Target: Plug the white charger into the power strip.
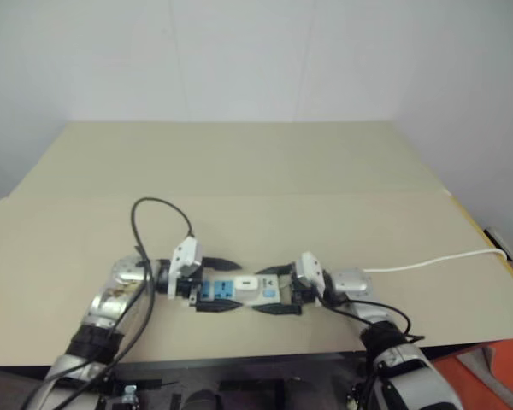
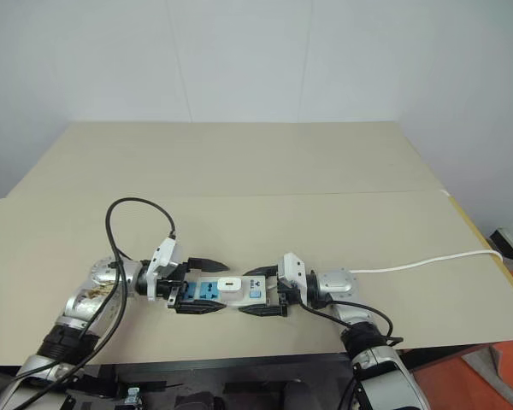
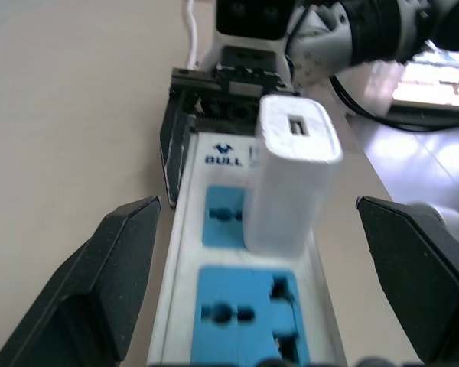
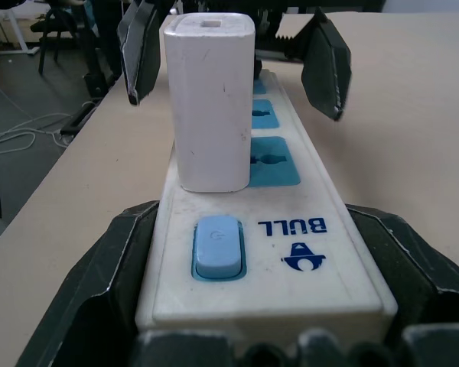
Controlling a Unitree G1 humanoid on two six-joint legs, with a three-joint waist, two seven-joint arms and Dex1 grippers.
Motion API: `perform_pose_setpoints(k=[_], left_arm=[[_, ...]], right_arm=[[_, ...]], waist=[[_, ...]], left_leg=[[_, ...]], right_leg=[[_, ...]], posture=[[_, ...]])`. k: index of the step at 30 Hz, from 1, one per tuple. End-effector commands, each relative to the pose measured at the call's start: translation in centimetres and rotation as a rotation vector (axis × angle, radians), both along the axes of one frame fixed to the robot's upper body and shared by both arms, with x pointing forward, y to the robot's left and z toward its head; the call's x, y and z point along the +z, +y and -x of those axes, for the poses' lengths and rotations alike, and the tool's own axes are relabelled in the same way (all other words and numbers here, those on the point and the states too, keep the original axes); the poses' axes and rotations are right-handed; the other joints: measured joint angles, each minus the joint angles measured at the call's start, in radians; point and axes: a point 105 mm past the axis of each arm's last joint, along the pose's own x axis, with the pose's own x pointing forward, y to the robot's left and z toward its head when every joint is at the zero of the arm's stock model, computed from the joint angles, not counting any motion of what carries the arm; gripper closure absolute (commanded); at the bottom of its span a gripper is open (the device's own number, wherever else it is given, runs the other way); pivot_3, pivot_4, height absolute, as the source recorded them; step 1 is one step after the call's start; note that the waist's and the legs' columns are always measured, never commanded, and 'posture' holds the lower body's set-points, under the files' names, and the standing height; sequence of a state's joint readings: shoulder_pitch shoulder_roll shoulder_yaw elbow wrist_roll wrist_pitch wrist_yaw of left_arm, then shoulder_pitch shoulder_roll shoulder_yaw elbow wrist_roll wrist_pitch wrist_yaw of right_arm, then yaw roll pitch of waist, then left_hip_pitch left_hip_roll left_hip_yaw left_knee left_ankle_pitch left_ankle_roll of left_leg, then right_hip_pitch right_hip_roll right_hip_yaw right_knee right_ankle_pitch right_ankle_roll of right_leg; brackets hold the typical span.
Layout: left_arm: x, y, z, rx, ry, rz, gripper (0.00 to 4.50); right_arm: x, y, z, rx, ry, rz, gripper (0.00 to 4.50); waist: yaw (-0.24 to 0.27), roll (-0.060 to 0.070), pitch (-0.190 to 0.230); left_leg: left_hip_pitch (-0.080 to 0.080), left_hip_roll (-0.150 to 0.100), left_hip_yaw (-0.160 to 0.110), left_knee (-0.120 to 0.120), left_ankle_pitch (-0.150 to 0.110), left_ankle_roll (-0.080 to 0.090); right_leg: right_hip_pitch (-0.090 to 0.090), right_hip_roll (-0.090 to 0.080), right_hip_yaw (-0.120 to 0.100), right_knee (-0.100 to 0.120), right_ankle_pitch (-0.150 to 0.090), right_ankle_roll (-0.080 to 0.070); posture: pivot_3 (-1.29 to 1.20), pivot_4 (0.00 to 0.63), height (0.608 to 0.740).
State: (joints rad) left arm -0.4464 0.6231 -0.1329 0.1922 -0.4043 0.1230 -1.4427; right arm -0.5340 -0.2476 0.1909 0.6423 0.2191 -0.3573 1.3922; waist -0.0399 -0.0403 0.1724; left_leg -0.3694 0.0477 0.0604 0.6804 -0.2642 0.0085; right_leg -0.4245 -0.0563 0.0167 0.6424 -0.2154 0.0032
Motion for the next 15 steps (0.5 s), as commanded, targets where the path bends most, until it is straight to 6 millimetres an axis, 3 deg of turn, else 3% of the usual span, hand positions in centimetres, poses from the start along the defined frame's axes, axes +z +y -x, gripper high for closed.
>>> perform_pose_setpoints(k=[1, 4, 8, 15], left_arm=[[6.0, 2.2, -1.0, -0.015, -0.150, 0.024, 0.00], [7.9, 3.7, -1.0, -0.019, -0.202, -0.008, 0.00], [8.9, 5.1, -1.1, 0.000, -0.242, -0.030, 0.00], [7.9, 5.5, -1.2, 0.025, -0.250, -0.025, 0.00]], right_arm=[[-0.7, -0.1, 0.3, 0.004, 0.043, 0.024, 0.74], [-0.7, -0.4, 0.4, 0.007, 0.063, 0.032, 0.03], [-0.4, -1.0, 0.3, -0.014, 0.054, 0.041, 0.03], [1.3, -4.2, 0.0, -0.093, -0.007, 0.063, 0.03]], waist=[[0.000, 0.000, 0.000], [-0.002, 0.000, 0.000], [0.001, 0.000, 0.000], [0.028, 0.000, 0.001]], left_leg=[[0.000, 0.000, 0.000, 0.000, 0.000, 0.000], [0.000, 0.000, 0.000, 0.000, 0.000, 0.000], [-0.001, -0.001, 0.000, -0.001, 0.000, 0.001], [-0.003, -0.001, 0.001, 0.000, 0.000, 0.001]], right_leg=[[0.000, 0.000, 0.000, 0.000, 0.000, 0.000], [0.000, 0.000, 0.000, -0.001, 0.000, 0.000], [0.000, -0.001, 0.000, -0.003, 0.000, 0.000], [-0.001, -0.002, -0.001, -0.003, 0.000, 0.000]], posture=[[0.00, 0.150, 0.740], [0.00, 0.150, 0.740], [0.00, 0.150, 0.740], [0.00, 0.150, 0.740]])
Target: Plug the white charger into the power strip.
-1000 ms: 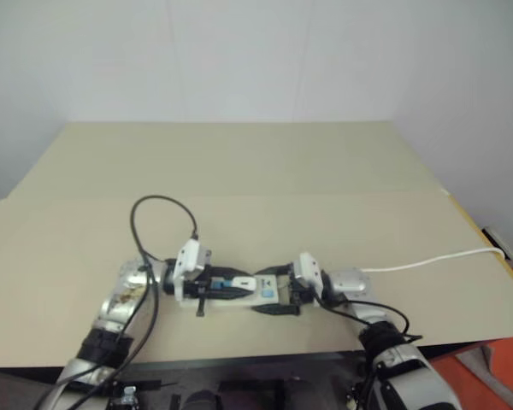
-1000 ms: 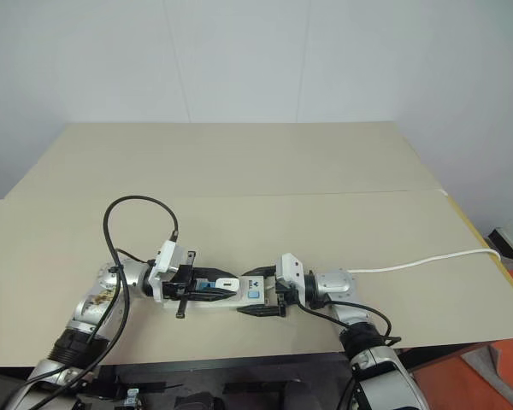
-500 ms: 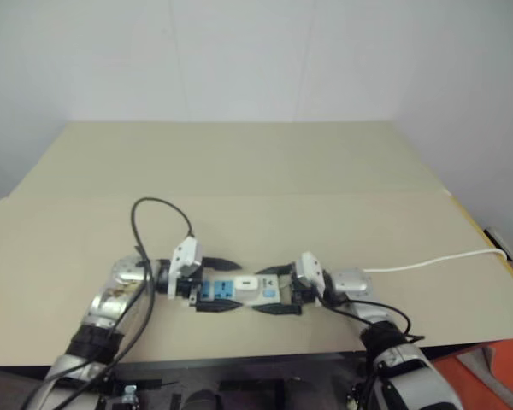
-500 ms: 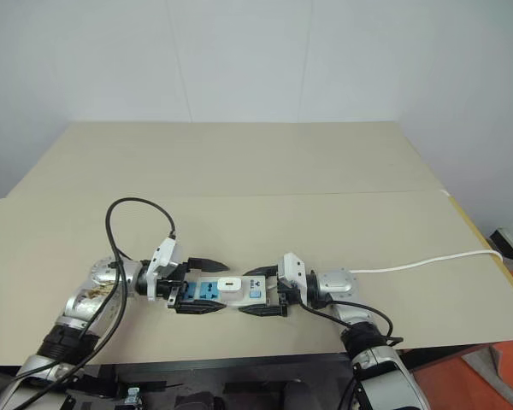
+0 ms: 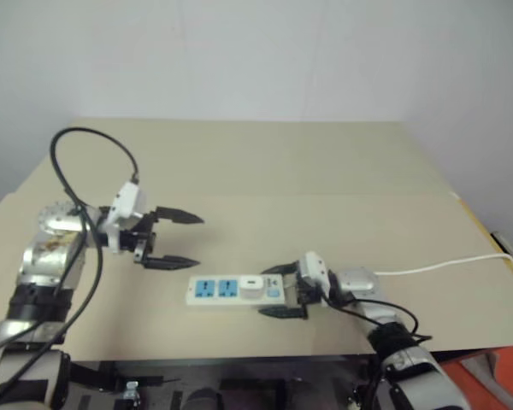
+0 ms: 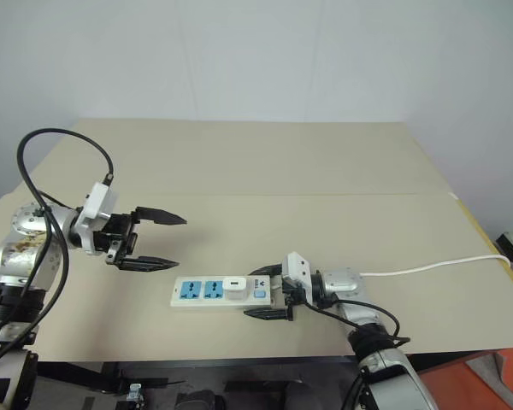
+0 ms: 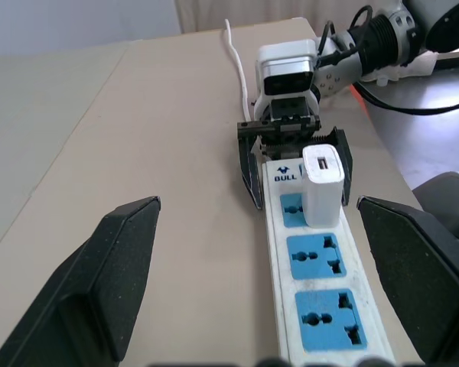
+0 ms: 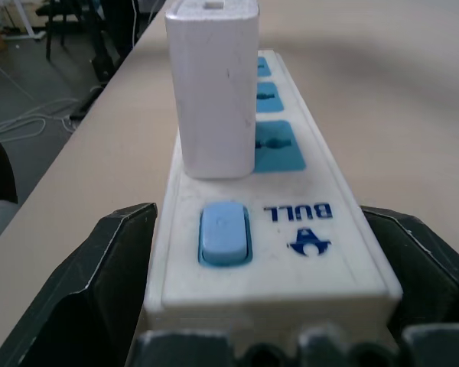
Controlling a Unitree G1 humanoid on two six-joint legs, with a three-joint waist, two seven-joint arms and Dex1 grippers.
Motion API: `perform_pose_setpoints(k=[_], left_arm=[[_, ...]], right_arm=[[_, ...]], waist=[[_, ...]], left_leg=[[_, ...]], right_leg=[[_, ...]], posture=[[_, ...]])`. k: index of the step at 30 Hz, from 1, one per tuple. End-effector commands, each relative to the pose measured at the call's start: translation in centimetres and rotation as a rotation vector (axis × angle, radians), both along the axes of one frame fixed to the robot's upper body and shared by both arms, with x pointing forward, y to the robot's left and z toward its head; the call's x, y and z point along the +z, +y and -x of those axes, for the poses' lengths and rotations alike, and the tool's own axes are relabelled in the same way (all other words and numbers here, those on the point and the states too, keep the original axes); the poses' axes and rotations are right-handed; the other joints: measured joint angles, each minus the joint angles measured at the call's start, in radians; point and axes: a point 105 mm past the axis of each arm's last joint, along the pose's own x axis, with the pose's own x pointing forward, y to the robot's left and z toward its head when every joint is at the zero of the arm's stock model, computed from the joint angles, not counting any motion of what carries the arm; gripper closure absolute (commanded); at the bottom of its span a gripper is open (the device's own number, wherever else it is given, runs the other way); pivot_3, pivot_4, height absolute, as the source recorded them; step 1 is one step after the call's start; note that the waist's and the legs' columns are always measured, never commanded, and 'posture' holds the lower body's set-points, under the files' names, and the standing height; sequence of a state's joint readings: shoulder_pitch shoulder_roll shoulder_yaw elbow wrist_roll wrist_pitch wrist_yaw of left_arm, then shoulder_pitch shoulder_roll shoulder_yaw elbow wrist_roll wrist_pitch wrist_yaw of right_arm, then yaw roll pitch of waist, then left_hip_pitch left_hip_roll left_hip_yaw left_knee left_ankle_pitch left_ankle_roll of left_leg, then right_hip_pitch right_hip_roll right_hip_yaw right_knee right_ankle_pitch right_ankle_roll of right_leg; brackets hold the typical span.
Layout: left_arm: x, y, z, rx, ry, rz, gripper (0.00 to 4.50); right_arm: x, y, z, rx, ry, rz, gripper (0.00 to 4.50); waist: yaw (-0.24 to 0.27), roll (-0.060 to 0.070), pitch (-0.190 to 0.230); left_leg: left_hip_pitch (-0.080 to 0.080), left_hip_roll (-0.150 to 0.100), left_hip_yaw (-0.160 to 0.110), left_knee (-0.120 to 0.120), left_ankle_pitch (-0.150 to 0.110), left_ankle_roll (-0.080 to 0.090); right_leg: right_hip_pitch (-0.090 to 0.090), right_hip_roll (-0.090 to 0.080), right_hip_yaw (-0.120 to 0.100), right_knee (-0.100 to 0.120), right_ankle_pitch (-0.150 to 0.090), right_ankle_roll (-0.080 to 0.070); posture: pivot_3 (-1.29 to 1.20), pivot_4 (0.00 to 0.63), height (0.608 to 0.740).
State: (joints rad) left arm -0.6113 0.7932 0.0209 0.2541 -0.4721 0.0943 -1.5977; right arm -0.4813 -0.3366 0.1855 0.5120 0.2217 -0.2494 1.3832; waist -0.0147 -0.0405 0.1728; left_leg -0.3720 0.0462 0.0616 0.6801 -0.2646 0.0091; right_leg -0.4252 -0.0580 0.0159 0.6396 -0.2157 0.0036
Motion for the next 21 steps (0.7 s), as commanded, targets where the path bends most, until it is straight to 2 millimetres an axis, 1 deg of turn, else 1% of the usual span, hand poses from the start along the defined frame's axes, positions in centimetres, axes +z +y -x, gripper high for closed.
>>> perform_pose_setpoints(k=[1, 3, 4, 8, 11, 12, 14, 16, 19, 21], left_arm=[[-0.1, 0.7, -0.1, 0.027, -0.035, 0.012, 0.00], [-0.5, 0.7, -0.1, 0.027, -0.034, 0.013, 0.00], [-0.7, 0.7, -0.1, 0.027, -0.031, 0.015, 0.00], [-1.2, 0.6, -0.1, 0.026, -0.023, 0.021, 0.00], [-1.5, 1.1, 0.0, 0.035, -0.014, 0.011, 0.00], [-1.6, 1.2, 0.0, 0.039, -0.012, 0.008, 0.00], [-1.7, 1.8, 0.3, 0.050, -0.001, -0.028, 0.00], [-1.8, 2.2, 0.5, 0.058, 0.004, -0.053, 0.00], [-1.5, 3.1, 1.1, 0.078, 0.027, -0.065, 0.00], [-1.4, 3.6, 1.4, 0.089, 0.035, -0.082, 0.00]], right_arm=[[1.6, -2.7, -0.2, -0.068, -0.045, 0.009, 0.03], [2.1, -3.6, -0.2, -0.088, -0.056, 0.021, 0.03], [2.7, -4.4, -0.1, -0.106, -0.066, 0.024, 0.03], [4.2, -6.7, 0.9, -0.146, -0.088, 0.048, 0.03], [5.6, -9.3, 1.8, -0.192, -0.106, 0.095, 0.03], [5.8, -9.9, 2.0, -0.203, -0.108, 0.105, 0.03], [6.7, -11.7, 2.5, -0.246, -0.118, 0.129, 0.03], [7.2, -12.6, 2.9, -0.266, -0.122, 0.141, 0.03], [7.9, -14.3, 3.7, -0.311, -0.120, 0.166, 0.03], [8.2, -14.9, 4.2, -0.329, -0.119, 0.175, 0.03]], waist=[[0.005, 0.000, 0.000], [0.004, 0.000, 0.000], [0.003, 0.000, 0.000], [0.003, 0.000, 0.001], [0.003, 0.000, 0.001], [0.003, 0.000, 0.001], [0.002, 0.000, 0.001], [0.001, -0.001, 0.001], [0.002, -0.001, 0.001], [0.003, -0.001, 0.001]], left_leg=[[0.000, 0.000, 0.000, 0.000, 0.000, 0.000], [-0.001, 0.000, 0.000, 0.000, 0.000, 0.000], [-0.002, 0.000, 0.000, 0.000, 0.000, 0.000], [-0.005, 0.000, 0.000, 0.000, 0.000, 0.000], [-0.006, 0.000, 0.000, 0.000, 0.000, 0.000], [-0.007, 0.000, 0.000, 0.000, 0.000, 0.000], [-0.007, 0.000, 0.000, 0.000, 0.000, 0.000], [-0.008, 0.000, 0.000, 0.000, 0.000, 0.000], [-0.008, 0.001, 0.000, 0.000, 0.000, 0.000], [-0.008, 0.001, 0.000, 0.000, 0.000, 0.000]], right_leg=[[0.000, 0.000, 0.000, 0.000, 0.000, 0.000], [-0.001, 0.000, 0.000, 0.000, 0.000, 0.000], [-0.001, 0.000, 0.000, -0.001, 0.000, 0.000], [-0.004, 0.000, -0.001, 0.000, 0.000, 0.000], [-0.005, 0.000, -0.001, -0.001, 0.000, 0.000], [-0.005, 0.000, -0.001, -0.001, 0.000, 0.001], [-0.005, 0.000, -0.001, -0.002, -0.001, 0.001], [-0.006, 0.000, -0.001, -0.002, -0.001, 0.002], [-0.006, 0.001, -0.001, -0.002, -0.003, 0.004], [-0.006, 0.000, -0.001, -0.002, -0.004, 0.006]], posture=[[0.00, 0.150, 0.740], [0.00, 0.150, 0.740], [0.00, 0.150, 0.740], [0.00, 0.150, 0.740], [0.00, 0.150, 0.740], [0.00, 0.150, 0.740], [0.00, 0.150, 0.740], [0.00, 0.150, 0.740], [0.00, 0.150, 0.740], [0.00, 0.150, 0.740]])
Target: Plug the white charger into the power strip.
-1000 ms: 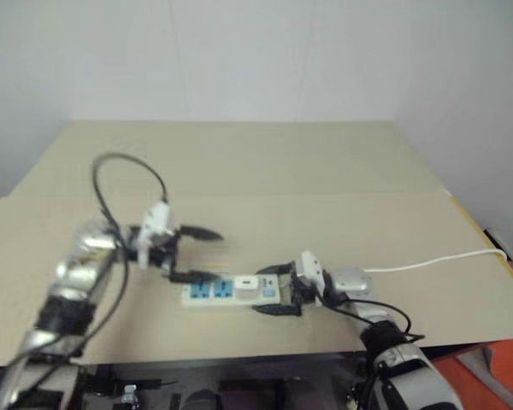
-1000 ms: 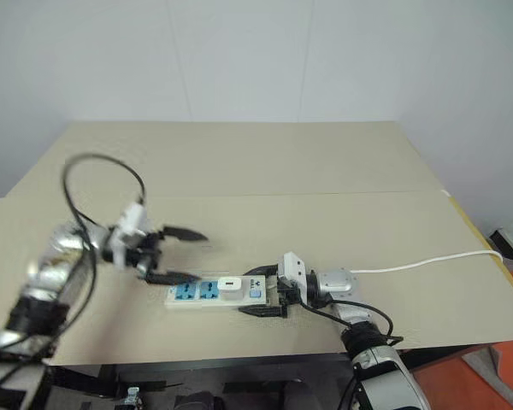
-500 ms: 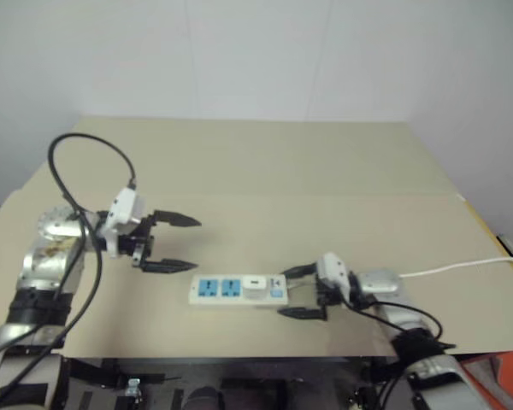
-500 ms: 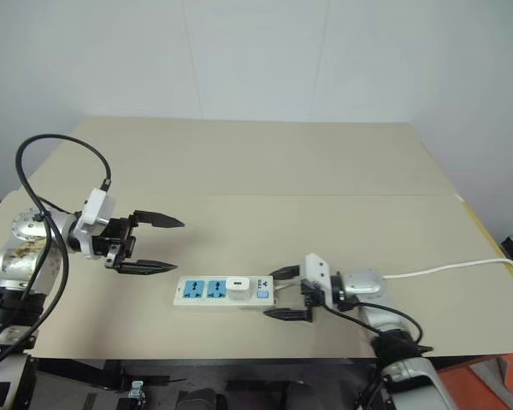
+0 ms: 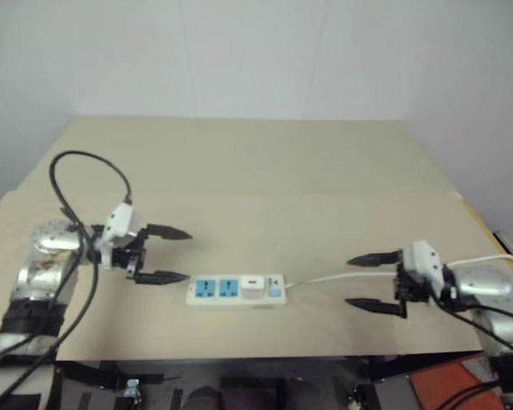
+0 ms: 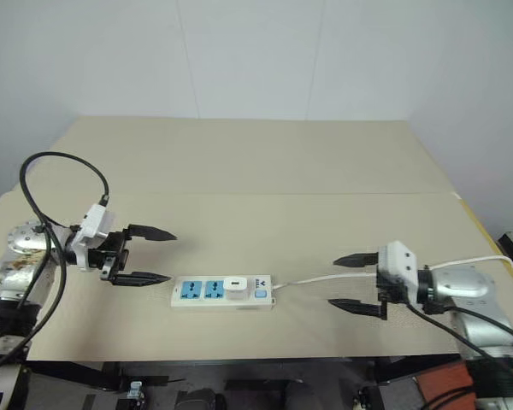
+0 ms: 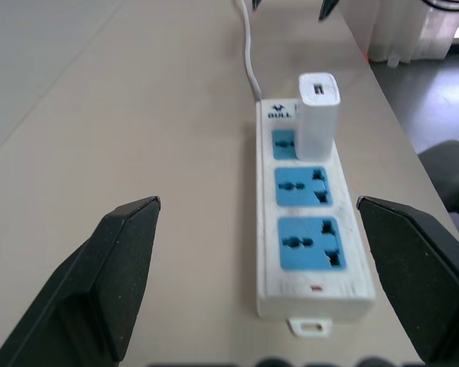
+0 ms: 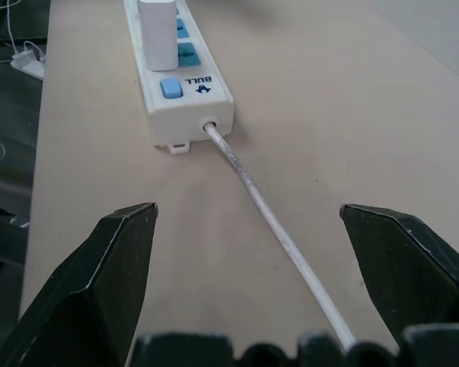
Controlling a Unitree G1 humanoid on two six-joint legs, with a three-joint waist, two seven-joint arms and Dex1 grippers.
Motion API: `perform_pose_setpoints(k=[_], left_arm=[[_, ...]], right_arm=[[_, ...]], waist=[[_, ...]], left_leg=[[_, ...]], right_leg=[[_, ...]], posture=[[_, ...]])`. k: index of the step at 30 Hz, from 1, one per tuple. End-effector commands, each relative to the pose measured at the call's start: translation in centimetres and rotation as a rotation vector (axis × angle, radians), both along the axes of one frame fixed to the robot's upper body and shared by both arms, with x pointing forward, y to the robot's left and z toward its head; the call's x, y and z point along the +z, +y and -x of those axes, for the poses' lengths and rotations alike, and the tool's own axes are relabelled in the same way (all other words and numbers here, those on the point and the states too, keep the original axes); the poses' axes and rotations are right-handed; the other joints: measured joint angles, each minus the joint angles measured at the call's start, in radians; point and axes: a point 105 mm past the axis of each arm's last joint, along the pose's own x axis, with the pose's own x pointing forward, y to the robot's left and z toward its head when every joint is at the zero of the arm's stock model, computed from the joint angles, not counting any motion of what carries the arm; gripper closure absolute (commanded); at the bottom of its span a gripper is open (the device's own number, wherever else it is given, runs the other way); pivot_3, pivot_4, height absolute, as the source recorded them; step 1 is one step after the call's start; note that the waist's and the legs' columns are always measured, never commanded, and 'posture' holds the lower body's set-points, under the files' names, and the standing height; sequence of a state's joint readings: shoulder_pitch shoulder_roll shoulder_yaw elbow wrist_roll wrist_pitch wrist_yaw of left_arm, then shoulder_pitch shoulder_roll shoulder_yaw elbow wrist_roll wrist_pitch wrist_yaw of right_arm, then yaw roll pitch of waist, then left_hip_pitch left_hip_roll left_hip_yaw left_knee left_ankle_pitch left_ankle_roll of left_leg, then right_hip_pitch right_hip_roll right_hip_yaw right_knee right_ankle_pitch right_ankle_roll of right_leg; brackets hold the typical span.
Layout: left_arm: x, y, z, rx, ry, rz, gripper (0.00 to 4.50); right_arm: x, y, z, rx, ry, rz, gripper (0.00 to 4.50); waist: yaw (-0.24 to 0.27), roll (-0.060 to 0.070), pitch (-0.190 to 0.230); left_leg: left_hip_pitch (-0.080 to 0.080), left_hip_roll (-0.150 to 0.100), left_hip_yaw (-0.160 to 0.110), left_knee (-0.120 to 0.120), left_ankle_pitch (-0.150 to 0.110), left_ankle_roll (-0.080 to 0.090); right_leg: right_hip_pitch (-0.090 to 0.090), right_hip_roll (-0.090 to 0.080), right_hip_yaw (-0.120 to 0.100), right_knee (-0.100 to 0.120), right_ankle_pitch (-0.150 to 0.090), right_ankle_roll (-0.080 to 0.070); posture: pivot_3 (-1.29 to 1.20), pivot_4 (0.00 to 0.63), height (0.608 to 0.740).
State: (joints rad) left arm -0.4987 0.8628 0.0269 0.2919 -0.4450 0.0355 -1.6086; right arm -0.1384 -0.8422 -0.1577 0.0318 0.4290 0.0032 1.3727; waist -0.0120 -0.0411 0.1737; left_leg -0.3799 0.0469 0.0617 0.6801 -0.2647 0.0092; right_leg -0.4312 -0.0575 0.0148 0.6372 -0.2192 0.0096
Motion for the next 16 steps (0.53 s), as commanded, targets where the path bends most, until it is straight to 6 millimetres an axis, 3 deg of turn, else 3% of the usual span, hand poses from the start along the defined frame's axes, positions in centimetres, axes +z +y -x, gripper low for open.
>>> perform_pose_setpoints(k=[1, 16], left_arm=[[1.4, 0.9, 0.6, 0.014, -0.032, -0.006, 0.00], [1.5, 1.7, 1.7, 0.043, 0.001, -0.008, 0.00]], right_arm=[[2.0, -1.0, 0.5, -0.024, -0.052, -0.005, 0.03], [2.2, -1.3, 0.2, -0.038, -0.045, 0.002, 0.03]], waist=[[0.000, 0.000, 0.000], [0.001, 0.000, 0.000]], left_leg=[[0.000, 0.000, 0.000, 0.000, 0.000, 0.000], [-0.003, 0.000, 0.001, 0.000, 0.000, 0.000]], right_leg=[[0.000, 0.000, 0.000, 0.000, 0.000, 0.000], [0.000, 0.000, 0.000, -0.006, 0.000, 0.001]], posture=[[0.00, 0.150, 0.740], [0.00, 0.150, 0.740]])
